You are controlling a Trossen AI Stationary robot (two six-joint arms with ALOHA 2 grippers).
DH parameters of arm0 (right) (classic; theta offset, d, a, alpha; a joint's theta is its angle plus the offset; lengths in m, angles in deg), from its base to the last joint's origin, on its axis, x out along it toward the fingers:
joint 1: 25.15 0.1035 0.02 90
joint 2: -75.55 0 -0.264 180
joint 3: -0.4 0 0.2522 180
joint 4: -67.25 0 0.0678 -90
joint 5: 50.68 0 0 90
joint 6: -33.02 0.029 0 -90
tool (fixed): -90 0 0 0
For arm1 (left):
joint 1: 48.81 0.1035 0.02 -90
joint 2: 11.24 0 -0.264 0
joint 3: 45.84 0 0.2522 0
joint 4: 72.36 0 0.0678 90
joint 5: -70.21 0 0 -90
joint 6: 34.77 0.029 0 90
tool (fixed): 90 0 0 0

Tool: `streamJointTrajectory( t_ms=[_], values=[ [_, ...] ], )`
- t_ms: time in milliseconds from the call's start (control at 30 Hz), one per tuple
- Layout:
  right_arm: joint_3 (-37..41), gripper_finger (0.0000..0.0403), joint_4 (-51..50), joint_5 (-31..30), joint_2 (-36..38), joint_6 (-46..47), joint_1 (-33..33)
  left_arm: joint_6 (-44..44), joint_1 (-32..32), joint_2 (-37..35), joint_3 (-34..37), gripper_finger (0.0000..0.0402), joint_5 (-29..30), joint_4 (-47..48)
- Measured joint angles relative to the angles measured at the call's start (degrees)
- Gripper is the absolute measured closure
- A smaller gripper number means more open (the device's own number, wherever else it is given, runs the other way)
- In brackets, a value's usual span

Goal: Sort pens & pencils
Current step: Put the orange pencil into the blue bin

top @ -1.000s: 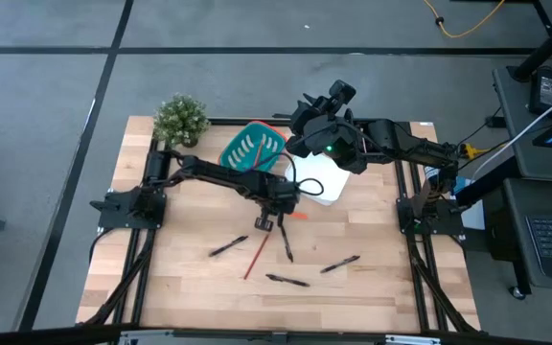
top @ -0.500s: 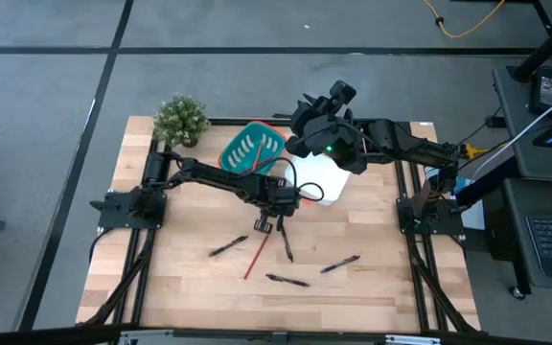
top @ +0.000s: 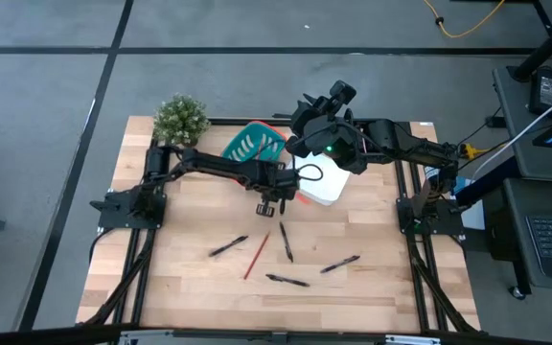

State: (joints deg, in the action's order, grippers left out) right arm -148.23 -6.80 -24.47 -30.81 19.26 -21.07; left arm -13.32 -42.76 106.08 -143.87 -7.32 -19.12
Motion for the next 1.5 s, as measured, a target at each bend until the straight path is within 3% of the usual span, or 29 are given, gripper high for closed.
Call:
streamJointTrajectory(
  t_ms=[233,600,800,1500],
  values=[
    [0.0,0.0312,0.0,0.0,0.0,0.0,0.0,5.2,1.4,0.0,0.0,0.0332,-1.0,-3.3],
    [0.0,0.0312,0.0,0.0,0.0,-0.2,0.0,10.1,4.0,-0.1,0.0,0.0332,-4.7,-3.6],
    [0.0,0.0312,0.0,0.0,0.0,-0.2,0.0,11.3,5.0,-0.1,0.7,0.0333,-8.5,-5.3],
    [0.0,0.0312,0.5,1.0,0.0,-0.2,-0.2,12.1,7.6,-0.2,2.6,0.0333,-12.4,-7.2]
  ],
)
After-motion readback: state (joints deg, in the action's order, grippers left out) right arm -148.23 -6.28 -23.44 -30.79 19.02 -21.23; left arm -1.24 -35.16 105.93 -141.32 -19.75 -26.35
